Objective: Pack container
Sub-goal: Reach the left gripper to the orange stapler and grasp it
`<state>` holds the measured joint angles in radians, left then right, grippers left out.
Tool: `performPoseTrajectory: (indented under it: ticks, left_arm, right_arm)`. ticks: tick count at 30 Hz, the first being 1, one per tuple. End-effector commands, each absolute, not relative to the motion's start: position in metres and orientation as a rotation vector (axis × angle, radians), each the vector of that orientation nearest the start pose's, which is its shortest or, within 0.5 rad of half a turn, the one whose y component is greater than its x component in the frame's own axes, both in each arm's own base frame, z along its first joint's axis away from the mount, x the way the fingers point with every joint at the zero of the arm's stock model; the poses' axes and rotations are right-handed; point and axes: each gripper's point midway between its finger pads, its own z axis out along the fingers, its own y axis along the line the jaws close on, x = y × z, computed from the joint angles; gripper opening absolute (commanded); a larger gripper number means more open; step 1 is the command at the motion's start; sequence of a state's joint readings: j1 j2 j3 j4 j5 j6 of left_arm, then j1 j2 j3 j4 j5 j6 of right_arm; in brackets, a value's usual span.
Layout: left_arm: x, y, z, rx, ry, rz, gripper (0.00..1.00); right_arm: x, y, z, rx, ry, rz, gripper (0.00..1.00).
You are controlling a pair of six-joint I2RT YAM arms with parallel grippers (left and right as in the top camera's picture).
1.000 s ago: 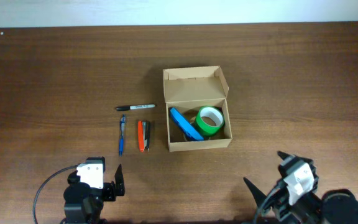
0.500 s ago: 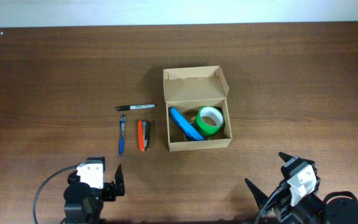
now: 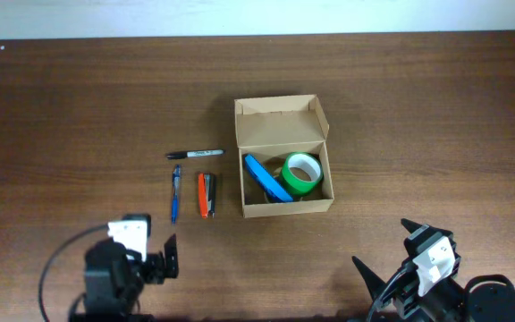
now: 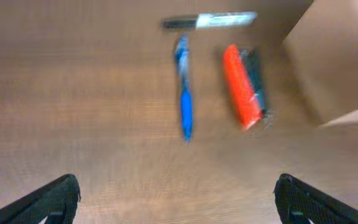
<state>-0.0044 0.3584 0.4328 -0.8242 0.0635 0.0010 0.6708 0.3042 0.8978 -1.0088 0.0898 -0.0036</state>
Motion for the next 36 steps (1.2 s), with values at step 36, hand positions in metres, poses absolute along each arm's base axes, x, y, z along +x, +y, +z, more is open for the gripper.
performPoseTrajectory:
  ticks: [36]
  left_arm:
    - [0.313, -0.09, 0.075, -0.056, 3.099, -0.099, 1.0]
  right_arm:
    - [0.138, 0.086, 0.28, -0.587, 1.909, 0.328, 0.99]
